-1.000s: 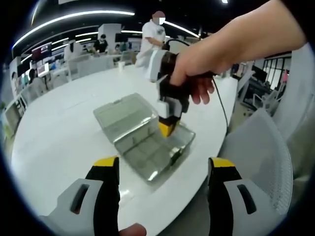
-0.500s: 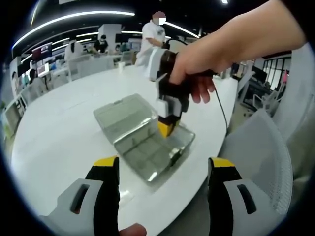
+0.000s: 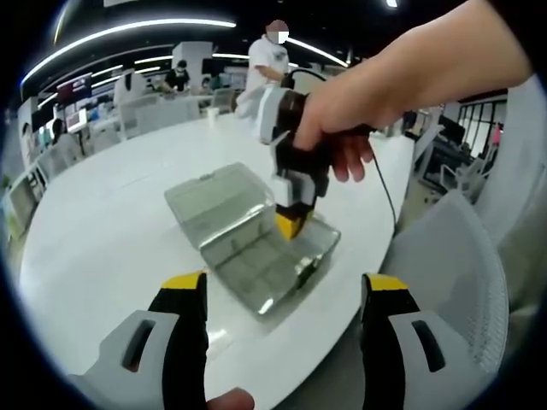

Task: Insert the divider into the dual guide fixture by aligning both edges with the guide slots and pushing it downward to the bottom, including one-sided entry, uneven engagement, binding, and posture correction.

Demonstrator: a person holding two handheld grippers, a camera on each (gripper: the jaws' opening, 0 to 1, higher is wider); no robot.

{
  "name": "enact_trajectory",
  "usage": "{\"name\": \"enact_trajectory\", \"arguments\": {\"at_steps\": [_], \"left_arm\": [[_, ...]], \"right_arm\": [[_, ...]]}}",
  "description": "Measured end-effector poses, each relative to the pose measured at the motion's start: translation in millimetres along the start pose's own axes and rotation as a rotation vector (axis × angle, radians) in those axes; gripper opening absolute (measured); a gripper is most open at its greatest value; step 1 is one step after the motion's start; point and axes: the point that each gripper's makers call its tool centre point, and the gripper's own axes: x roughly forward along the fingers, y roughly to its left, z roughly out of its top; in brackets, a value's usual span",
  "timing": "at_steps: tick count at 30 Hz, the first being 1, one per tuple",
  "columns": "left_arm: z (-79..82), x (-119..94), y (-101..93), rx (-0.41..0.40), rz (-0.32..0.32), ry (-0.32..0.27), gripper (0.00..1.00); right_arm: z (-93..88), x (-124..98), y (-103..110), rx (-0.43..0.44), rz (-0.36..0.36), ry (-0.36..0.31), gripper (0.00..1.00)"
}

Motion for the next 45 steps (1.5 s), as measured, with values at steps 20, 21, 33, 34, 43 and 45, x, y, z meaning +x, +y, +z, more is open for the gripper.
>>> {"name": "enact_trajectory", "arguments": {"at_steps": [20, 21, 33, 34, 43, 45], "left_arm": [[-0.8, -0.9, -3.2, 0.018, -0.009, 0.018, 0.72], [-0.7, -1.2, -3.3, 0.019, -0.009, 0.019, 0.72], [-0.6, -0.3, -6.5, 0.025, -0.015, 0.027, 0.72], [-0.7, -0.4, -6.6, 0.025, -0.015, 0.027, 0.72], [-0.9, -0.7, -5.9, 0.022, -0.011, 0.028, 0.72], [-2.0, -0.6, -5.7, 0.021, -0.011, 0.031, 0.72]], "right_arm": [[-2.3, 1.5, -0.4, -0.012, -0.081, 0.02, 0.0], [-2.5, 0.3, 0.0, -0.012, -0.078, 0.022, 0.0], [-5.2, -11.9, 5.1, 0.008, -0.06, 0.044, 0.0], [-5.6, -12.2, 5.4, 0.012, -0.059, 0.044, 0.0], [-3.1, -7.0, 4.7, 0.005, -0.054, 0.041, 0.0], [-3.6, -6.2, 5.0, -0.009, -0.053, 0.042, 0.0]]}}
